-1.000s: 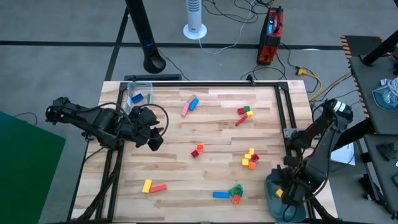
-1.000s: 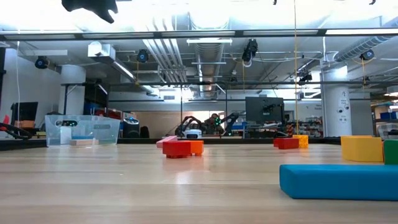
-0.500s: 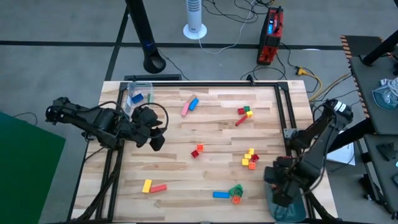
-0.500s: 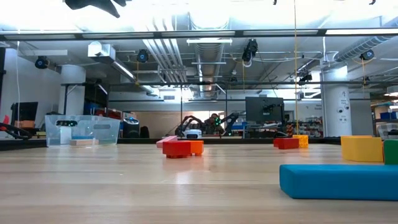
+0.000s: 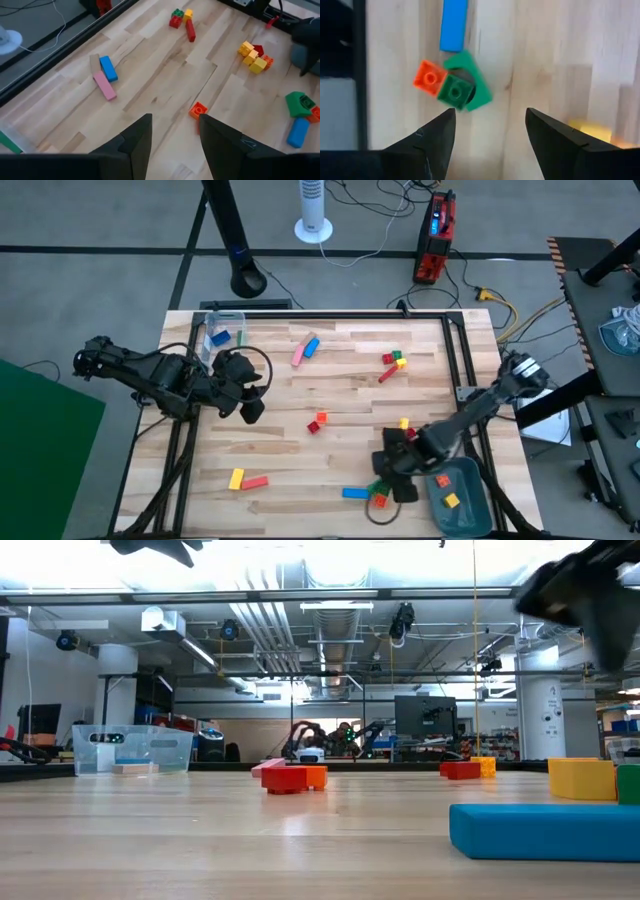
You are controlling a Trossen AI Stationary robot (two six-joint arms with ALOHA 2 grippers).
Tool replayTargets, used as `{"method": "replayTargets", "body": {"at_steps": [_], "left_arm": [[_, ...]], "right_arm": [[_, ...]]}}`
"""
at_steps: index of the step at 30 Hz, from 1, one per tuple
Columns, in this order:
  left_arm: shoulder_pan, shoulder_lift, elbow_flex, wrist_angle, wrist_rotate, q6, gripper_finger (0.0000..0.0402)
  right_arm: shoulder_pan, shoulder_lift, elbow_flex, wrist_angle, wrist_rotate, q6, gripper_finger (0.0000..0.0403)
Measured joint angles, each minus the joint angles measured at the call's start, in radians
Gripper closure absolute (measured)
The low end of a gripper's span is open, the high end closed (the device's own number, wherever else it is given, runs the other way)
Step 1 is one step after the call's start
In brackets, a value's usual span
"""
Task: Sort blocks by size
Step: Put the green arch shaped wooden block into the transparent bin
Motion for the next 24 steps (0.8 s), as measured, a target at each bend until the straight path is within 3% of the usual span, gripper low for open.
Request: {"method": "replayTargets", "body": {"at_steps": [9,24], "left_arm": [[0.0,0.0,0.0,0.002,0.0,0.019,0.0254],[0.0,0.0,0.0,0.002,0.0,0.02,0.0254]], "right_arm": [[-0.05,0.179,0.059,0.053,-0.125,-0.253,0.0184],[-0.096,0.243,0.061,0.097,-0.15,-0.288,0.0207]]}}
